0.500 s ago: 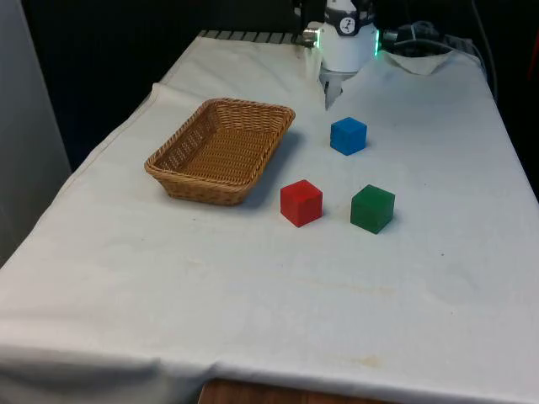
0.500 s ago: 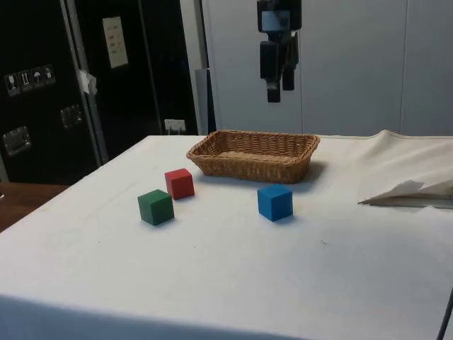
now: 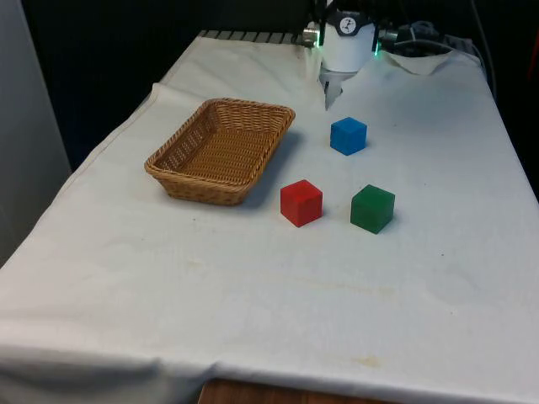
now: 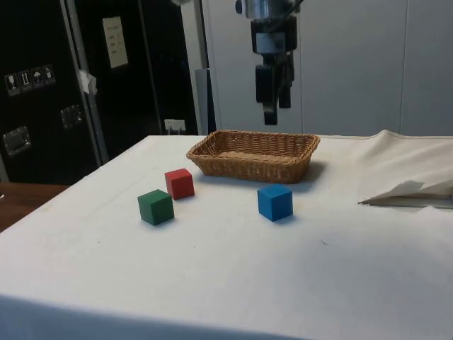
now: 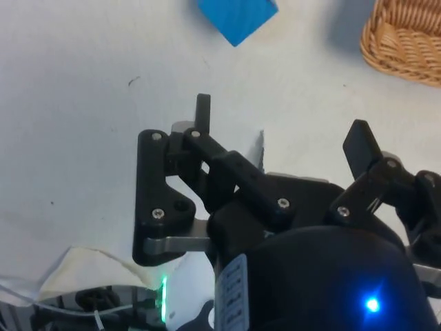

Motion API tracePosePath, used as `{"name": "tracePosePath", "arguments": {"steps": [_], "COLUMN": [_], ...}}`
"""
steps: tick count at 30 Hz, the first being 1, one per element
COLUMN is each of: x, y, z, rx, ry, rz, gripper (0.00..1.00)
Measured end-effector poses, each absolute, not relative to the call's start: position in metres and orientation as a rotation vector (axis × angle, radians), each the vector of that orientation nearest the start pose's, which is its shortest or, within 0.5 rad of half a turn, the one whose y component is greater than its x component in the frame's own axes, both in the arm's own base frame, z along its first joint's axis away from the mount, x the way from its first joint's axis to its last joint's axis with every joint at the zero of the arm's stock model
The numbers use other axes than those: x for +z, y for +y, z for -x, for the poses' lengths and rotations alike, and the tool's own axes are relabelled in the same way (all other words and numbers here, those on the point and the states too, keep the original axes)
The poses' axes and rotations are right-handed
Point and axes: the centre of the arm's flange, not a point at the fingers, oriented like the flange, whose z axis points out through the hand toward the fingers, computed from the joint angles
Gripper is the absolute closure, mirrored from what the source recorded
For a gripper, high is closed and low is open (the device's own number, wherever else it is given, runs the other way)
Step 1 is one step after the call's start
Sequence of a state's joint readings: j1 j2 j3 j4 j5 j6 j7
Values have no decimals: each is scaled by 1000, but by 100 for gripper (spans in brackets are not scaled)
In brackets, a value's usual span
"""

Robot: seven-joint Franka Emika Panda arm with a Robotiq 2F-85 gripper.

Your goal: Pick up exactly two blocks and place them into the basket.

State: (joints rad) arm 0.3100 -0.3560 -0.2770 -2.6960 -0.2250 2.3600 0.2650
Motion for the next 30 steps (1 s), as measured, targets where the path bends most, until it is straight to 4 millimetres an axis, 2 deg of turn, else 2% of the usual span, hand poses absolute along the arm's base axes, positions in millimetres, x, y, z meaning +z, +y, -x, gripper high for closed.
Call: {"name": "tracePosePath", "arguments": {"steps": [10, 17, 30], "x": [303, 285, 266], "y": [20, 20, 17], "z": [-396, -395, -395], "rx": [-19, -14, -3], "ry": [99, 120, 154], "rz": [3201, 3177, 3117], "gripper": [0, 0, 0]}}
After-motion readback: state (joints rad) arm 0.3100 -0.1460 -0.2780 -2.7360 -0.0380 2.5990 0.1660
